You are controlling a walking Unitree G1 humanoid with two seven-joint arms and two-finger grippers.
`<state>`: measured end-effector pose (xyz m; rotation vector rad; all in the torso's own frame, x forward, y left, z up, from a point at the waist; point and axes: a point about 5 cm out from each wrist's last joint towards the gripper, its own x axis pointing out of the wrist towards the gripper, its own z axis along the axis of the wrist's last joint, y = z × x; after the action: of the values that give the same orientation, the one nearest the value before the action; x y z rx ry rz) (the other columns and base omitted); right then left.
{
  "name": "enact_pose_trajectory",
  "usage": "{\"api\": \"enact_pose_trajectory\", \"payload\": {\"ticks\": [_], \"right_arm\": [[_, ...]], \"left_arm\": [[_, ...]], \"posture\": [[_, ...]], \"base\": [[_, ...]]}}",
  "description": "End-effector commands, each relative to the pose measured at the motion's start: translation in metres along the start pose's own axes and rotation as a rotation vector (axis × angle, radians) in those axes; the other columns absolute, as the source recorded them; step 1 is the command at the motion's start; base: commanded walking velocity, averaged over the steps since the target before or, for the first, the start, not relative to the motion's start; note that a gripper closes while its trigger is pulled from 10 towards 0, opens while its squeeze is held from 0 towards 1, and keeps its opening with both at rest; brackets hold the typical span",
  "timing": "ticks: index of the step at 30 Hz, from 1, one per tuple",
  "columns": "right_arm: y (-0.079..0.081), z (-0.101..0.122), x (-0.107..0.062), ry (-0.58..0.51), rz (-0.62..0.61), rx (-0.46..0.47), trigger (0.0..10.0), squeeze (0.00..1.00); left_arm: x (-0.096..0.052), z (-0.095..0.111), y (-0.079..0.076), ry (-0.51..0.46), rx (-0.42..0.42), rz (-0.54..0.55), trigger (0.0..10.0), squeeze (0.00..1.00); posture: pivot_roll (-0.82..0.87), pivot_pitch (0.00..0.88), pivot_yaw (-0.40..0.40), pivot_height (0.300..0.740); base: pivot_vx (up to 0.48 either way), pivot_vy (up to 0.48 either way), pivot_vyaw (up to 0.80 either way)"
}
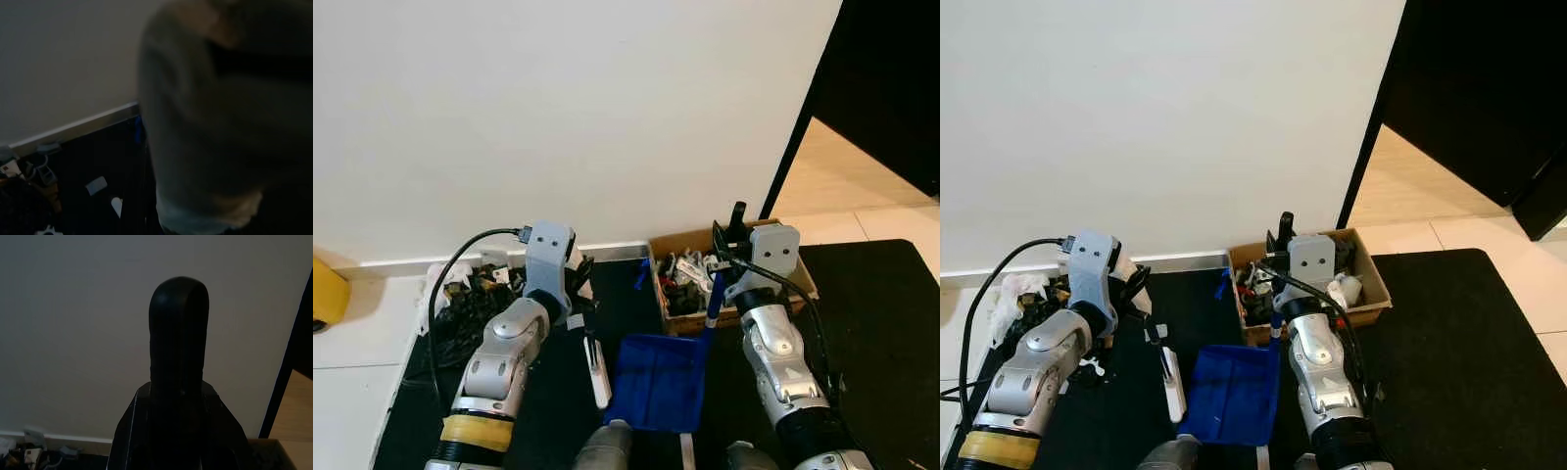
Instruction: Sweep floor
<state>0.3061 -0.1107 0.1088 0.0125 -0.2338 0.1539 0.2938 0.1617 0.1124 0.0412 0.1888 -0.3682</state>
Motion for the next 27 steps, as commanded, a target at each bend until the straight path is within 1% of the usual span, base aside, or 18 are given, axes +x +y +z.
{"api": "enact_pose_trajectory", "payload": {"ticks": [1,2,3,6,7,8,10,11,12,13,14,16,18,19,21,22,24,27], "right_arm": [[0.000,-0.001,0.000,-0.011,0.011,-0.017,10.0,0.00],[-0.002,-0.001,0.000,-0.012,0.015,-0.040,10.0,0.00],[-0.002,-0.001,0.000,-0.012,0.015,-0.040,10.0,0.00],[-0.017,0.013,0.006,-0.073,-0.018,-0.085,10.0,0.00],[-0.017,0.013,0.006,-0.073,-0.018,-0.085,10.0,0.00],[-0.025,0.024,0.012,-0.109,-0.036,-0.084,10.0,0.00],[-0.027,0.026,0.013,-0.110,-0.033,-0.078,10.0,0.00],[-0.026,0.018,0.012,-0.069,0.007,-0.097,10.0,0.00],[-0.024,0.012,0.008,-0.049,0.051,-0.149,10.0,0.00],[-0.024,0.012,0.008,-0.049,0.051,-0.149,10.0,0.00],[-0.021,0.003,0.001,-0.020,0.115,-0.199,10.0,0.00],[-0.020,0.001,-0.001,-0.012,0.128,-0.198,10.0,0.00],[-0.024,-0.005,-0.009,0.007,0.133,-0.216,10.0,0.00],[-0.024,-0.005,-0.009,0.007,0.133,-0.216,10.0,0.00],[-0.029,-0.010,-0.015,0.026,0.121,-0.228,10.0,0.00],[-0.029,-0.010,-0.015,0.026,0.121,-0.228,10.0,0.00],[-0.034,-0.011,-0.016,0.039,0.078,-0.193,10.0,0.00],[-0.032,-0.011,-0.015,0.032,0.061,-0.171,10.0,0.00]], "left_arm": [[-0.001,0.003,0.004,-0.046,-0.004,0.034,10.0,0.00],[-0.001,0.003,0.003,-0.053,-0.008,0.040,10.0,0.00],[-0.001,0.003,0.003,-0.053,-0.008,0.040,10.0,0.00],[-0.002,0.000,0.003,-0.060,-0.002,0.049,10.0,0.00],[-0.002,0.000,0.003,-0.060,-0.002,0.049,10.0,0.00],[-0.003,-0.003,0.002,-0.053,0.002,0.050,10.0,0.00],[-0.003,-0.005,0.002,-0.048,0.001,0.048,10.0,0.00],[-0.003,-0.009,0.000,-0.031,0.003,0.043,10.0,0.00],[-0.003,-0.012,0.000,-0.024,0.008,0.038,10.0,0.00],[-0.003,-0.012,0.000,-0.024,0.008,0.038,10.0,0.00],[-0.004,-0.017,-0.001,-0.009,0.015,0.023,10.0,0.00],[-0.005,-0.018,-0.001,-0.005,0.016,0.016,10.0,0.00],[-0.009,-0.021,-0.002,0.010,0.011,-0.037,10.0,0.00],[-0.009,-0.021,-0.002,0.010,0.011,-0.037,10.0,0.00],[-0.014,-0.022,-0.006,0.021,0.002,-0.106,10.0,0.00],[-0.014,-0.022,-0.006,0.021,0.002,-0.106,10.0,0.00],[-0.016,-0.022,-0.010,0.024,0.007,-0.147,10.0,0.00],[-0.012,-0.020,-0.014,0.014,-0.003,-0.156,10.0,0.00]], "posture": [[0.18,0.114,0.056,0.740],[0.18,0.115,0.055,0.740],[0.18,0.115,0.055,0.740],[0.18,0.115,0.053,0.740],[0.18,0.115,0.053,0.740],[0.17,0.114,0.051,0.740],[0.17,0.115,0.050,0.740],[0.16,0.112,0.047,0.740],[0.17,0.112,0.046,0.740],[0.17,0.112,0.046,0.740],[0.16,0.110,0.041,0.740],[0.16,0.110,0.041,0.740],[0.17,0.111,0.036,0.740],[0.17,0.111,0.036,0.740],[0.16,0.109,0.038,0.740],[0.16,0.109,0.038,0.740],[0.16,0.108,0.042,0.740],[0.16,0.104,0.047,0.740]], "base": [[0.000,0.000,0.00],[0.000,0.000,0.00],[0.000,0.000,0.00],[0.000,0.000,0.00],[0.000,0.000,0.00],[0.000,0.000,0.00],[0.000,0.000,0.00],[0.000,0.000,0.00],[0.000,0.000,0.00],[0.000,0.000,0.00],[0.000,0.000,0.00],[0.000,0.000,0.00],[0.000,0.000,0.00],[0.000,0.000,0.00],[0.000,0.000,0.00],[0.000,0.000,0.00],[0.000,0.000,0.00],[0.000,0.000,0.00]]}}
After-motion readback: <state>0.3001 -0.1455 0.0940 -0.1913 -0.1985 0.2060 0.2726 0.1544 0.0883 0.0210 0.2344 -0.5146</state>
